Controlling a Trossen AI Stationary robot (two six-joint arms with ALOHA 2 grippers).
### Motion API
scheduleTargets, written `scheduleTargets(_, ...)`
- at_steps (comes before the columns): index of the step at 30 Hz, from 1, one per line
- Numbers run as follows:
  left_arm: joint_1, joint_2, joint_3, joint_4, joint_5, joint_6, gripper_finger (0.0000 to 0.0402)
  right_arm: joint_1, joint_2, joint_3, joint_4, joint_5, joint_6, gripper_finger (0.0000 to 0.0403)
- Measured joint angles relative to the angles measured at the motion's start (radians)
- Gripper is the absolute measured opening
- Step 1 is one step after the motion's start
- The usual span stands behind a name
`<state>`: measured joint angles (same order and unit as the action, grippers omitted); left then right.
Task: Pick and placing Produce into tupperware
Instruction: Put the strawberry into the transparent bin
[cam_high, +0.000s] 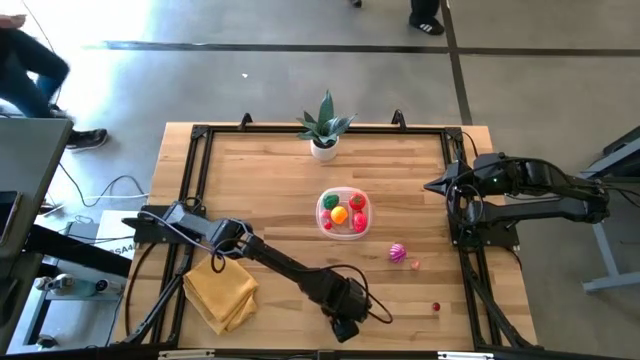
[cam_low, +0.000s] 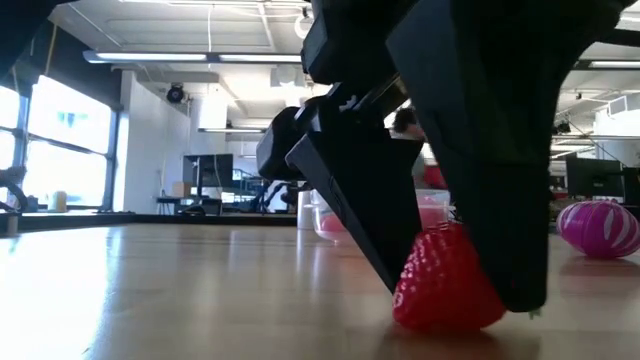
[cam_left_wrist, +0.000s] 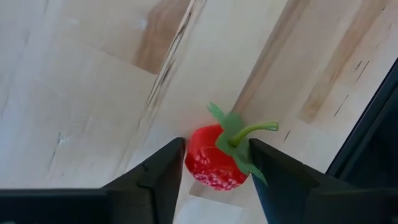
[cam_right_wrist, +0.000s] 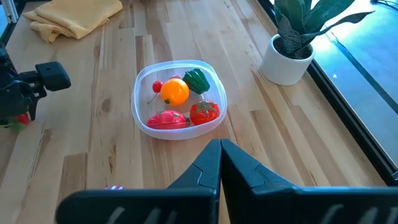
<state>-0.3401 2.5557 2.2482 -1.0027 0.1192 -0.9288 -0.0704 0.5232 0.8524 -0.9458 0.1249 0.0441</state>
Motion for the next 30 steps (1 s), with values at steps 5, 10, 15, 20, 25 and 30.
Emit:
scheduleTargets(5,0.0,0.0,0.0,0.0,-0.001,0.004,0.015,0.0,0.0,0.0,0.0,0.0,0.0,0.0)
scheduleTargets(10,0.0,0.0,0.0,0.003,-0.001,0.005,0.015,0.0,0.0,0.0,0.0,0.0,0.0,0.0)
scheduleTargets(15,0.0,0.001,0.0,0.005,-0.001,0.007,0.0151,0.0,0.0,0.0,0.0,0.0,0.0,0.0)
scheduleTargets(20,0.0,0.001,0.0,0.006,0.0,0.014,0.0152,0.0,0.0,0.0,0.0,0.0,0.0,0.0)
scheduleTargets(25,0.0,-0.008,-0.002,0.005,0.001,0.041,0.0152,0.0,0.0,0.0,0.0,0.0,0.0,0.0)
scheduleTargets(30,0.002,-0.052,-0.005,-0.01,-0.002,0.062,0.0152,0.0,0.0,0.0,0.0,0.0,0.0,0.0)
